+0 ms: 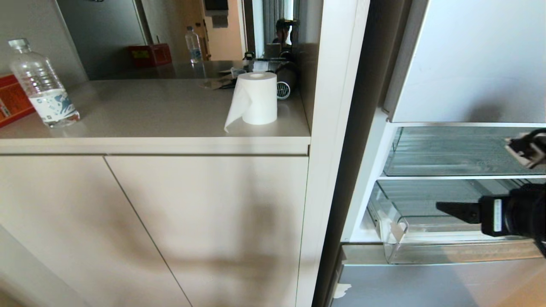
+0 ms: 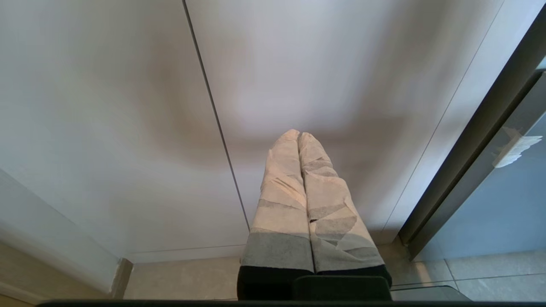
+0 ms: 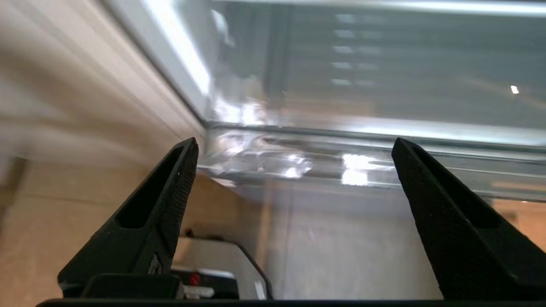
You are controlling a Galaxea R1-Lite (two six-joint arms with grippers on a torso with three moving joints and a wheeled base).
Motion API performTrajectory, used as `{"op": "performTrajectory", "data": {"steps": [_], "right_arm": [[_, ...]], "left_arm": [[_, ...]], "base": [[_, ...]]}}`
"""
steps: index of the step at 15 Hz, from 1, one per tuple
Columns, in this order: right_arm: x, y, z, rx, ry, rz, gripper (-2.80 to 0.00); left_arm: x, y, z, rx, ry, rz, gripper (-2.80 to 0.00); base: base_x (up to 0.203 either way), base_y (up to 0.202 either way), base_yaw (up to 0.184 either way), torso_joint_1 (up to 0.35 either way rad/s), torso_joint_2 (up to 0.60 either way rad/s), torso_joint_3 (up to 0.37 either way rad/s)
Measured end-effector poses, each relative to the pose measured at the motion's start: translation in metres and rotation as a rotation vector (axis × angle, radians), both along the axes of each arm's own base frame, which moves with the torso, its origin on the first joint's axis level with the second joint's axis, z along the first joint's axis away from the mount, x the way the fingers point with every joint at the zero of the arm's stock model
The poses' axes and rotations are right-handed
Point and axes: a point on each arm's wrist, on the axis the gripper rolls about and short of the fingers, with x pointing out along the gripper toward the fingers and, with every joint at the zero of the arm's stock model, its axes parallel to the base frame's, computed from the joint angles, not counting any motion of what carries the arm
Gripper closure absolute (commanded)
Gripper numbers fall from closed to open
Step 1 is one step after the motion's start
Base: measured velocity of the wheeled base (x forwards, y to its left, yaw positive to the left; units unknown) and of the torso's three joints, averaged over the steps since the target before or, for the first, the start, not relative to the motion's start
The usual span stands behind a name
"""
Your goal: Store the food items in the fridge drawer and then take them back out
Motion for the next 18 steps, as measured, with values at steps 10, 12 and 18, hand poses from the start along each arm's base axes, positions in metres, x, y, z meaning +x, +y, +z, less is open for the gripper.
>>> {"op": "performTrajectory", "data": {"steps": [10,12,18], "right_arm": [[0.057,-0.008,-0.047,-0.048,0.202,-0.078,-2.8],[0.049,-0.009,-0.049,-0.057,0.288,-0.075,-2.8],[0.012,-0.013,-0.04,-0.049,0.428,-0.055,-2.8]], "left_arm": [[0.0,0.0,0.0,0.0,0.0,-0.001,0.0],[0.0,0.0,0.0,0.0,0.0,-0.001,0.0],[0.0,0.0,0.0,0.0,0.0,-0.001,0.0]], "base": [[0.0,0.0,0.0,0.0,0.0,0.0],[0.0,0.0,0.0,0.0,0.0,0.0],[0.0,0.0,0.0,0.0,0.0,0.0]]}}
